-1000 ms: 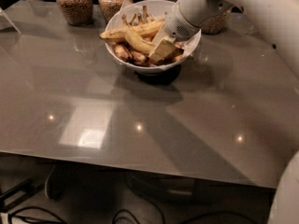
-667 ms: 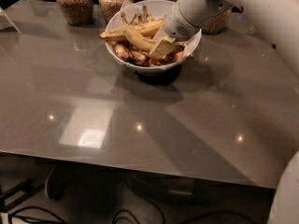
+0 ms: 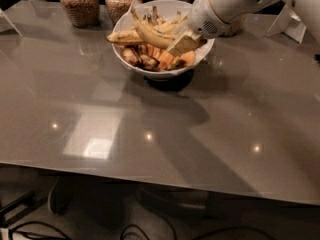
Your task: Pick banana from white bowl
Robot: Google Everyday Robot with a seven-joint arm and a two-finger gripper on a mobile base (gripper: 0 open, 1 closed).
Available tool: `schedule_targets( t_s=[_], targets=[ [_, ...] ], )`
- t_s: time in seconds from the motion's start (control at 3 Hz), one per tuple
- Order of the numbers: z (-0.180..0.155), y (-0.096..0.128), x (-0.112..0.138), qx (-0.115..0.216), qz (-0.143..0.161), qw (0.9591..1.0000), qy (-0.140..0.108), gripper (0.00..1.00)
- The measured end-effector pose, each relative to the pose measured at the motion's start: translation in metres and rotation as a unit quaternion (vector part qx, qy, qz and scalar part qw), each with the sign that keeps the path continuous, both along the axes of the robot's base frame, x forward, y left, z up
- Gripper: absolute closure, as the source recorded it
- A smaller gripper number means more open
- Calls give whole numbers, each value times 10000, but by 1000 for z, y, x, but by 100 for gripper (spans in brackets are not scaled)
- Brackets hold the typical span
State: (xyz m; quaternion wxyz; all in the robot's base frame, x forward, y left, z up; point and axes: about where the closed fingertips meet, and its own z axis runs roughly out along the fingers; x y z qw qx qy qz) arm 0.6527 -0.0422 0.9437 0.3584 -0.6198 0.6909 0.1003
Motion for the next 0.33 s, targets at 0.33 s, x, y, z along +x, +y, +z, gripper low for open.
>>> schedule_targets(
  t_s=[0.33],
  targets=[
    [18,-16,-26,305,51,9994,-150,100]
  ],
)
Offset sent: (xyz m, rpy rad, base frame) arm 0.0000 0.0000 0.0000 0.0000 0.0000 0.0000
